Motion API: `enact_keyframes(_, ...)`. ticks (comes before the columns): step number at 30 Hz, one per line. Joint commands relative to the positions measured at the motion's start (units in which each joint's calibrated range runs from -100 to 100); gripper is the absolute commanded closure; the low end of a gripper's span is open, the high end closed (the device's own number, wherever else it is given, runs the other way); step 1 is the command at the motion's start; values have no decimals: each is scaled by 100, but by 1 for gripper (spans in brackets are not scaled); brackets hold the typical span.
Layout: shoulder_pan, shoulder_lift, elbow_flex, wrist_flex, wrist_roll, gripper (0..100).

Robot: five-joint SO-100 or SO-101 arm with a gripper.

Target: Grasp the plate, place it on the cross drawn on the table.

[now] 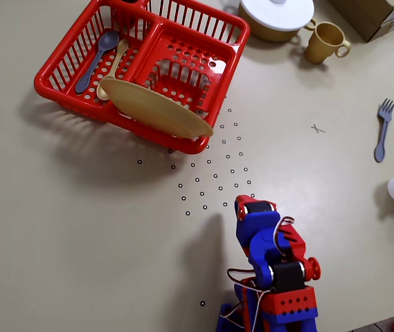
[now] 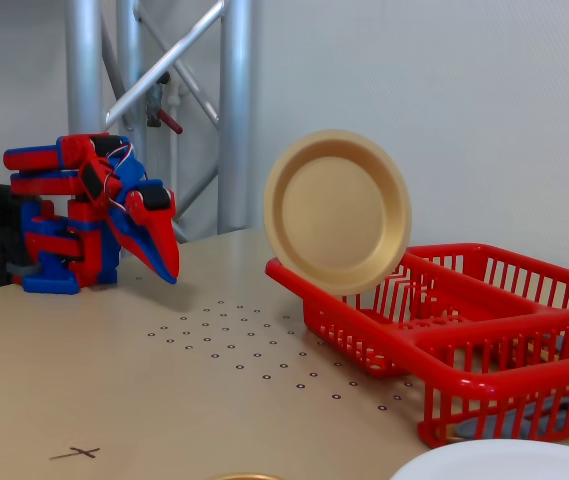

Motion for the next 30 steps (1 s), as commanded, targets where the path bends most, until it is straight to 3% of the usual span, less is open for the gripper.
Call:
enact_keyframes(1,83,-43,99,35,-39,100)
enact_keyframes(15,76,-43,99,35,15,98)
enact_keyframes(23,-434,-43,99,43,645,100)
enact_keyframes(26,-563,-26,90,83,830,93)
enact_keyframes(30,-606,354,-200,-175,962,92)
